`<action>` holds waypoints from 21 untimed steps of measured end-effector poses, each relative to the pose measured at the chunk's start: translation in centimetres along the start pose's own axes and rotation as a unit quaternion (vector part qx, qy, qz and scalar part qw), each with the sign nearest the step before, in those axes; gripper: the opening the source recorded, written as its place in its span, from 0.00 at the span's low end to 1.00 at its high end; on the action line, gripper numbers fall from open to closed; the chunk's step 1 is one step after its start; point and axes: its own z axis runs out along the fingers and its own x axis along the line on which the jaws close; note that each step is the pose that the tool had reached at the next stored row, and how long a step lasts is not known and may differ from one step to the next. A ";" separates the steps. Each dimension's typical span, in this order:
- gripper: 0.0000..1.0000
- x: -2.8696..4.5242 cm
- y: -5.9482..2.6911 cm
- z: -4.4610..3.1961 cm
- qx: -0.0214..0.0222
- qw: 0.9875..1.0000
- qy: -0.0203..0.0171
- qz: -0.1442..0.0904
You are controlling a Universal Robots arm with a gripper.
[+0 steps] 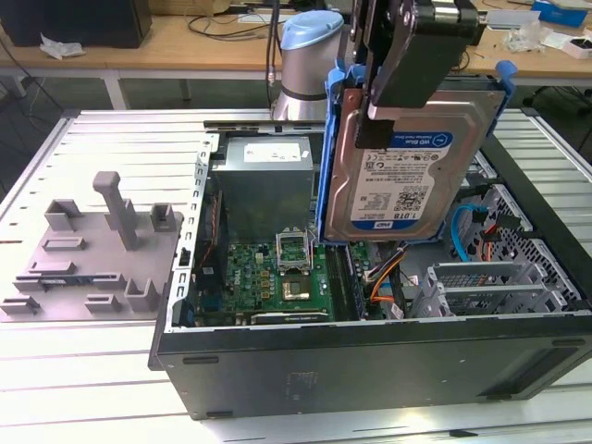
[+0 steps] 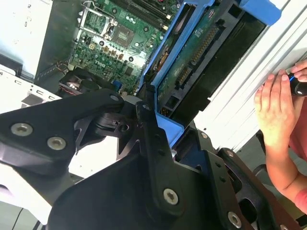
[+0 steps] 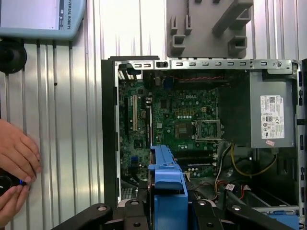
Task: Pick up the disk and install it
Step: 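Insert the disk into the insertion slot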
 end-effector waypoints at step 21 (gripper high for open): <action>0.37 -0.37 -10.83 0.03 0.000 1.000 0.000 0.008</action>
